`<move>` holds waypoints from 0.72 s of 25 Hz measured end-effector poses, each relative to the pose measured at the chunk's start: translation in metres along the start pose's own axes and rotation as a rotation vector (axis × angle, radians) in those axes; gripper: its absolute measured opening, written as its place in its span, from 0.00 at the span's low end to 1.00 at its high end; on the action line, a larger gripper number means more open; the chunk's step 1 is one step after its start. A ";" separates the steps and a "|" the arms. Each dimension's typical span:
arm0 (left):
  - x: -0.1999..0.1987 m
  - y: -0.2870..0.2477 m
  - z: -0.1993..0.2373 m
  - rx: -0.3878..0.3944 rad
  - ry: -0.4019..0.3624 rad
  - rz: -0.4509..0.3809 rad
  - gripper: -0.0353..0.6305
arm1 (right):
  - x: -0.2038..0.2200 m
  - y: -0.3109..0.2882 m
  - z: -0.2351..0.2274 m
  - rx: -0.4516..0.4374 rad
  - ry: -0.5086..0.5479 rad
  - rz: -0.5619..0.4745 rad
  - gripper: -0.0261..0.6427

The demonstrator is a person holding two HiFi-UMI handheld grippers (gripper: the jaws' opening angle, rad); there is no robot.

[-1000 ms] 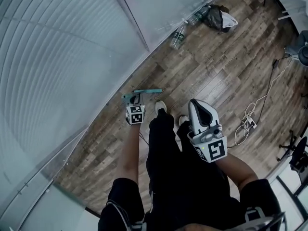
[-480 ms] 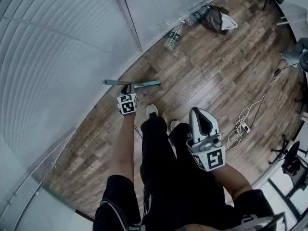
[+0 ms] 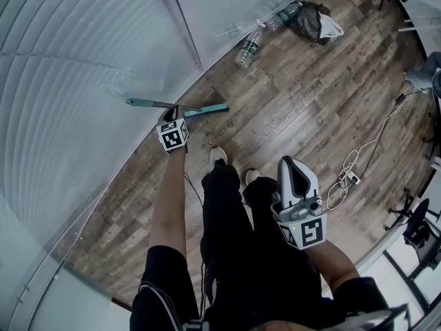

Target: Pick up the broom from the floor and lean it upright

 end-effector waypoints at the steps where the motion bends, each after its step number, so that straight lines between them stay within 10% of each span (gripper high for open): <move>1: 0.000 0.000 0.000 0.002 -0.005 0.001 0.18 | -0.001 -0.003 0.001 0.000 -0.003 -0.002 0.07; 18: -0.005 0.010 0.009 -0.022 -0.048 -0.066 0.26 | -0.009 -0.019 0.019 -0.076 -0.015 0.048 0.07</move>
Point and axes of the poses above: the fingertips, and each gripper's own axes: y backward along the fingers, z to its left, x out of its underside, the point moved 1 cm from there along y, backward along the fingers, and after that the axes turned 8 degrees about x, right-handed, at the moved point
